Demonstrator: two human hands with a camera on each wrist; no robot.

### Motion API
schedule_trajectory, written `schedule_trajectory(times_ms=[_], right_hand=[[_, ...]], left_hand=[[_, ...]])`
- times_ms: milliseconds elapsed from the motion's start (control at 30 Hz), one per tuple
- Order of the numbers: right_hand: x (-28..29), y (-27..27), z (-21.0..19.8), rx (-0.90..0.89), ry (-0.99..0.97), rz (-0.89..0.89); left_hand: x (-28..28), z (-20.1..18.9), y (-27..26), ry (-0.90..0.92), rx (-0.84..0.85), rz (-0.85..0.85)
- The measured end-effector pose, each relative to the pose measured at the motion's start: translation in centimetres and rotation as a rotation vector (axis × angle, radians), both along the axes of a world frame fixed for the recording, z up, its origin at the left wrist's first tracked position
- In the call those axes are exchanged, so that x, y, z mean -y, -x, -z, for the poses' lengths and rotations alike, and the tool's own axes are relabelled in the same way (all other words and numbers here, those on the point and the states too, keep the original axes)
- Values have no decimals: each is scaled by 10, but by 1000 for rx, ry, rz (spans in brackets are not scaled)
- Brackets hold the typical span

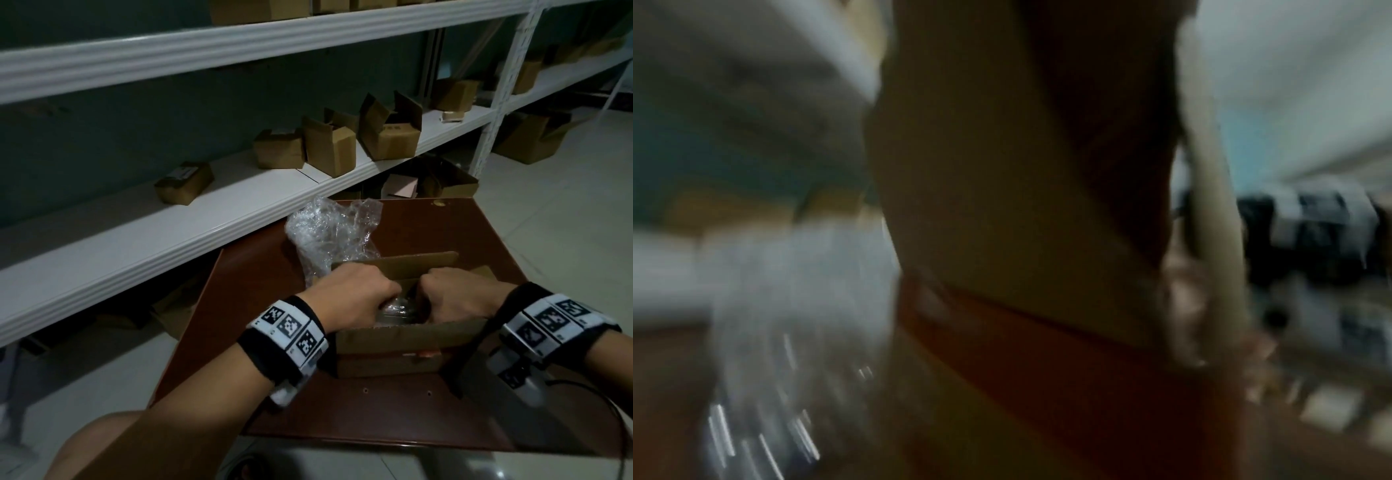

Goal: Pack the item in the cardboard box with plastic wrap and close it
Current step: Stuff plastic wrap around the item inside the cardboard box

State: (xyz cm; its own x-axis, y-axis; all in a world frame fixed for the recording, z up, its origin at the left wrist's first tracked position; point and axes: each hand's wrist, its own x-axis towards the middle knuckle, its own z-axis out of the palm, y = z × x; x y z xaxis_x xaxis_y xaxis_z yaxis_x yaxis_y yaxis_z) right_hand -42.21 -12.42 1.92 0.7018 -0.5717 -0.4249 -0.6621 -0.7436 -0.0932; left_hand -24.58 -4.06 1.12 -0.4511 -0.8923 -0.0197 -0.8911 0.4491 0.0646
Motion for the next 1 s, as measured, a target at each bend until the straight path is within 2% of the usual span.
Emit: schedule_trajectory(times_ms=[33, 100, 200, 267, 367, 533, 733, 933, 1000], right_hand=[[0, 2, 1, 22, 9, -4], [0, 5, 3, 100, 31, -24], [-3, 9, 0, 280, 62, -108], [-4, 11, -2, 331, 87, -174], [-3, 10, 3, 283, 108, -231], [-5, 14, 15, 224, 117, -223], [-6, 15, 19, 240, 116, -238], [-4, 13, 21, 188, 144, -277], [-3, 13, 21, 175, 148, -284]], left_hand=[[-1, -1, 0, 87, 97, 9], [-2, 0, 1, 126, 211, 30], [3, -1, 5, 49, 238, 16], [7, -1, 6, -17, 249, -5], [11, 4, 10, -69, 299, -9], [14, 19, 20, -103, 403, -37], [11, 24, 16, -104, 346, -52], [7, 0, 12, -307, 236, -113], [6, -9, 8, -318, 232, -126]])
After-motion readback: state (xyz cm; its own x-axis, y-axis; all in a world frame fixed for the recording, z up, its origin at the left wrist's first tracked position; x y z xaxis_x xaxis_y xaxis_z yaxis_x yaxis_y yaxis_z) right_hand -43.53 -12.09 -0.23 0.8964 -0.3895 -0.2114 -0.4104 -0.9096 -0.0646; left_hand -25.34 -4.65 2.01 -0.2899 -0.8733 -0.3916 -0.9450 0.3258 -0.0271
